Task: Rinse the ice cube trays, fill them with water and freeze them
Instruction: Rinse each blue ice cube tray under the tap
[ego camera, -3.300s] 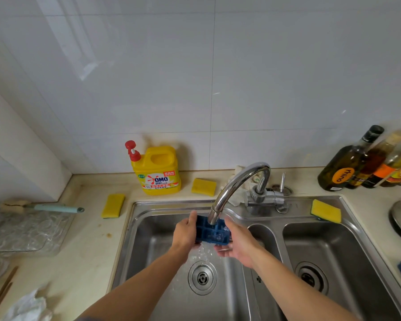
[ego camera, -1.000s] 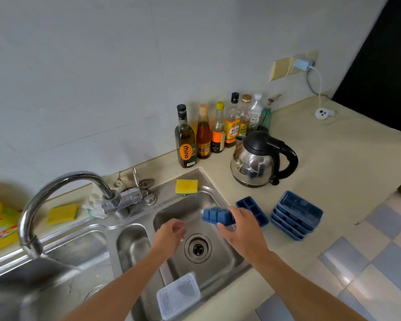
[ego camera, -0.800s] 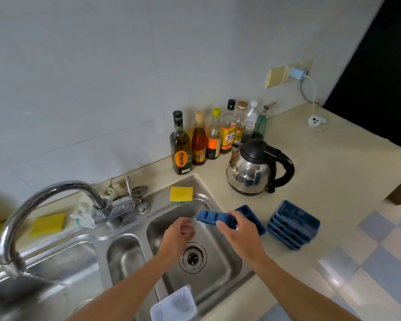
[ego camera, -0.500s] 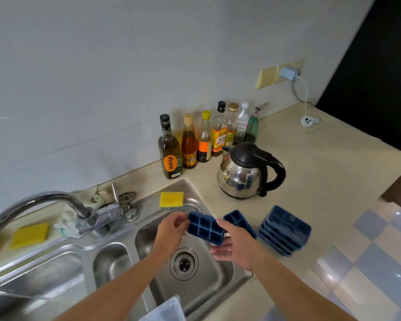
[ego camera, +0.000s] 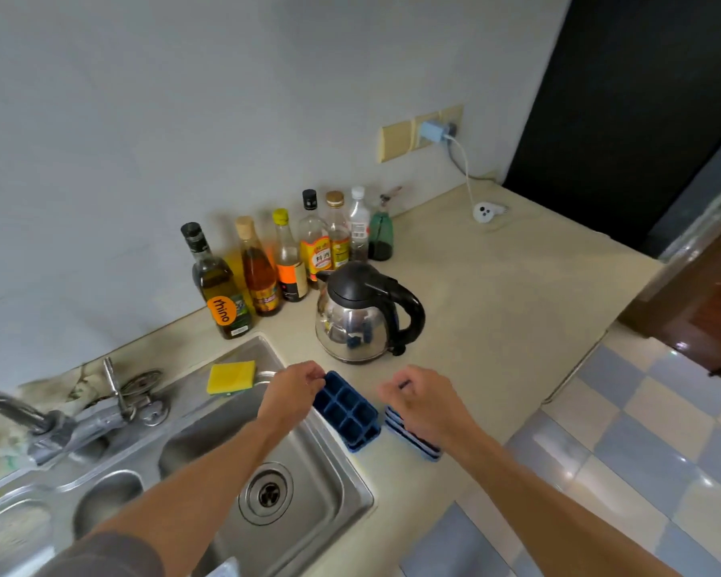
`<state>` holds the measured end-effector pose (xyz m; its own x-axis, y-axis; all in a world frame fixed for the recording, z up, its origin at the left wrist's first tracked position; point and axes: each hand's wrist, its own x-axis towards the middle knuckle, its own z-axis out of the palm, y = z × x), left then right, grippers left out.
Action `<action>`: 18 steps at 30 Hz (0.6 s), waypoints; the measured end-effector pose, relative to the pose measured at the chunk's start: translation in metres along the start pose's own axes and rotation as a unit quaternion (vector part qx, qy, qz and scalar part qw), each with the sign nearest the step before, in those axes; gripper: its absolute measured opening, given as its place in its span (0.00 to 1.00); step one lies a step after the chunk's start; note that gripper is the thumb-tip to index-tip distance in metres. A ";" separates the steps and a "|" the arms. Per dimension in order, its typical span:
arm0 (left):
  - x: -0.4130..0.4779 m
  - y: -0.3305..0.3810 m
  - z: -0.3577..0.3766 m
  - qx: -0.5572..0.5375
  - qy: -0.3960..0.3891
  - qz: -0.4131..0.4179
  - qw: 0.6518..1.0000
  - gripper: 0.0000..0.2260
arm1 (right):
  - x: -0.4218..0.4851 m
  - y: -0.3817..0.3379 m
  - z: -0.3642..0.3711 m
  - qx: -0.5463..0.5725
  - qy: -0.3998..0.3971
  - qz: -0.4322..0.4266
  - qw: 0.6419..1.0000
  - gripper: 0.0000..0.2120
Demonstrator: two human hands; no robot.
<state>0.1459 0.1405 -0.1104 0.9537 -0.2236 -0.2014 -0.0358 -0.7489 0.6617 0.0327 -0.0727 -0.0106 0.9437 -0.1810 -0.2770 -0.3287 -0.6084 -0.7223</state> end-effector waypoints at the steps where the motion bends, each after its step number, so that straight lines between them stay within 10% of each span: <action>1: 0.006 0.004 0.003 0.021 -0.009 -0.004 1.000 0.04 | 0.001 0.005 -0.006 -0.021 0.018 -0.017 0.999 0.13; 18: 0.023 0.003 0.048 0.143 -0.070 -0.018 0.987 0.12 | 0.010 0.070 -0.003 -0.291 -0.032 -0.057 0.954 0.34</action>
<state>0.1539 0.1031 -0.1477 0.9059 -0.2620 -0.3327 -0.1036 -0.8989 0.4258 0.0191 -0.1192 -0.0615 0.9618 -0.0511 -0.2688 -0.1288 -0.9513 -0.2802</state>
